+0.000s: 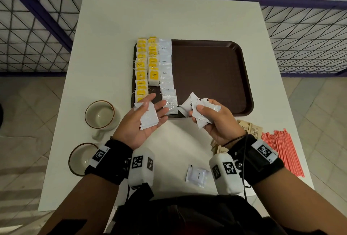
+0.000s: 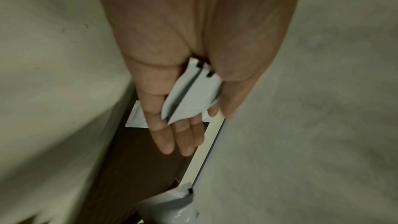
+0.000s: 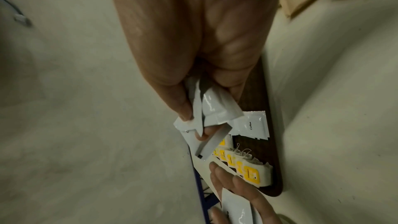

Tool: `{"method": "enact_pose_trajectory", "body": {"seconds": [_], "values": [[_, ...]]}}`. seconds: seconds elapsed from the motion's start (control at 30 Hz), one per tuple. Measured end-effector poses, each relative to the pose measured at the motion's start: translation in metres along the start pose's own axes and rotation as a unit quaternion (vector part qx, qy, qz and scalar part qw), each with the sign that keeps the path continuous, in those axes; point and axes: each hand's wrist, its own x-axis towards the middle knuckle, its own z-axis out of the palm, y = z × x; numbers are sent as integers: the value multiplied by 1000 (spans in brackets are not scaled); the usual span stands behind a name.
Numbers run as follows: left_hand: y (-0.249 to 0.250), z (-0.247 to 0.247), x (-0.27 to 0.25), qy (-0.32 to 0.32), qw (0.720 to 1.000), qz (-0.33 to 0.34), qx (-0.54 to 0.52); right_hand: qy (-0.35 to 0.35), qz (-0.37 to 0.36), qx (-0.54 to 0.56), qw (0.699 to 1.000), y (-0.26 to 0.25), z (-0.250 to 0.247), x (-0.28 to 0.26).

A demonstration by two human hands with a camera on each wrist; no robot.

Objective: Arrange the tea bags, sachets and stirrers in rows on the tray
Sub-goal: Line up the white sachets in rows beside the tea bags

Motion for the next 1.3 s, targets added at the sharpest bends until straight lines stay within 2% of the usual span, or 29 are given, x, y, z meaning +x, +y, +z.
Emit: {"method": "enact_pose_trajectory", "body": {"seconds": [0.13,0.27,0.33,0.5,0.6,0.7,0.77,0.83,0.97,1.07,1.2,1.3], "values": [[0,4,-3,-45,997,12,55,-10,1,-10,1000,-1,-3,-2],[-2,12,-2,-25,987,29,155,-21,16,-25,999,-1,-2,-4],[-4,18,-1,-14,986,24,165,-25,29,-34,999,-2,1,-5],[-11,31,-2,-60,982,-7,181,-45,24,-119,992,0,12,-5],[-17,34,-1,-78,983,-22,165,-34,-8,-171,985,2,16,-2],[-17,32,-3,-80,993,-35,81,24,-46,-130,990,-3,13,2],[-15,29,-5,-93,994,-31,52,35,-61,-106,992,-9,9,2],[-12,27,-6,-102,994,-21,46,19,-59,-87,994,-13,5,0],[-10,24,-7,-93,994,-12,58,-14,-5,-34,999,-14,2,-4],[-9,24,-6,-94,994,2,62,-46,16,-37,998,-10,3,-4],[-11,23,-4,-96,994,20,53,-48,-5,-43,998,-5,2,-4],[-12,20,-1,-84,996,5,16,-33,-28,-51,998,-4,0,-3]]}}
